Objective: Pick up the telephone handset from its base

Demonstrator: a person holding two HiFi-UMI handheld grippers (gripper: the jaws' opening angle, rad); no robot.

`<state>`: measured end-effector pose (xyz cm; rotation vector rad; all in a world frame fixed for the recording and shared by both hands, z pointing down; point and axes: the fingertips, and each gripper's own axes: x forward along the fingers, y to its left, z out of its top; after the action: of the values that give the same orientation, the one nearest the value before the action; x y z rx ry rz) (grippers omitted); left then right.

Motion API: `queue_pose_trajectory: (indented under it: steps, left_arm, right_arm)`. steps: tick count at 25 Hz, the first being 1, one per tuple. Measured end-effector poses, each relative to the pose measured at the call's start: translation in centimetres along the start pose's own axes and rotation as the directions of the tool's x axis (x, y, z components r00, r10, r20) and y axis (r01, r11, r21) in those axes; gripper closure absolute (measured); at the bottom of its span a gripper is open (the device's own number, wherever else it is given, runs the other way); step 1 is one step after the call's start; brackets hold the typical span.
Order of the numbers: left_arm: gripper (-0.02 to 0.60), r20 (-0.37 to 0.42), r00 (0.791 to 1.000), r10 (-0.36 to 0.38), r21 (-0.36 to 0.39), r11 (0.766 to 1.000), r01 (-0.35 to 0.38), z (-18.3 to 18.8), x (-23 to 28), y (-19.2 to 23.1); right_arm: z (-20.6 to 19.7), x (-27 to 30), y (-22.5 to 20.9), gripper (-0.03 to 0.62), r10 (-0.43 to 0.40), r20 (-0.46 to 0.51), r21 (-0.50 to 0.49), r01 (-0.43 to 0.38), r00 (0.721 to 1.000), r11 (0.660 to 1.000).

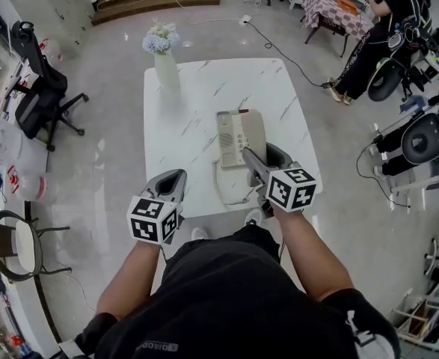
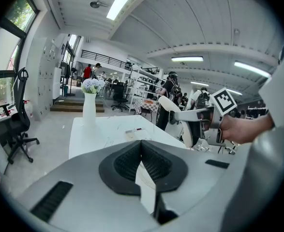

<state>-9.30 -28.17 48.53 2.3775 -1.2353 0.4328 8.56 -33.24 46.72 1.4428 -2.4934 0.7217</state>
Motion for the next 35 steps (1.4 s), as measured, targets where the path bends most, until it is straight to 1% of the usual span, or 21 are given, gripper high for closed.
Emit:
queue_pose_trajectory:
  steps: [4,7,12,17,23,35]
  left_arm:
    - [0.58,-0.004,1.0,-0.007,0.008,1.0,0.007,0.1,0.1,-0.5]
    - [0.58,-0.002,1.0,-0.015,0.02,1.0,0.015,0.3,0.1,-0.9]
    - [0.58,-0.005,1.0,-0.025,0.03,0.999,0.025,0.0,0.2,-1.3]
    - [0.58,0.003,0.999,-0.041,0.036,0.998,0.041,0.6,0.2,-1.9]
    - [0.58,-0.001,0.998,-0.058,0.048,0.997,0.058,0.6,0.2,-2.2]
    - [0.58,0.002,0.998,-0.062,0.051,0.997,0.062,0.6,0.0,-2.2]
  right_arm:
    - [0.5,-2.1,0.2,0.378,0.005,0.036,-0.029,-0.004,0.999,1.0]
    - [0.5,-3.3,0.1,0.378,0.003,0.058,-0.028,-0.002,0.998,1.0]
    - [0.0,-5.3,-0.5,0.378,-0.019,0.087,-0.018,0.02,0.996,1.0]
    - [-0.3,-7.1,-1.1,0.378,-0.042,0.106,-0.034,0.045,0.993,0.998]
    - [-1.2,-7.2,-1.3,0.378,-0.057,0.106,-0.019,0.059,0.993,0.998]
    - [-1.5,-6.6,-1.1,0.378,-0.059,0.099,-0.021,0.062,0.993,0.998]
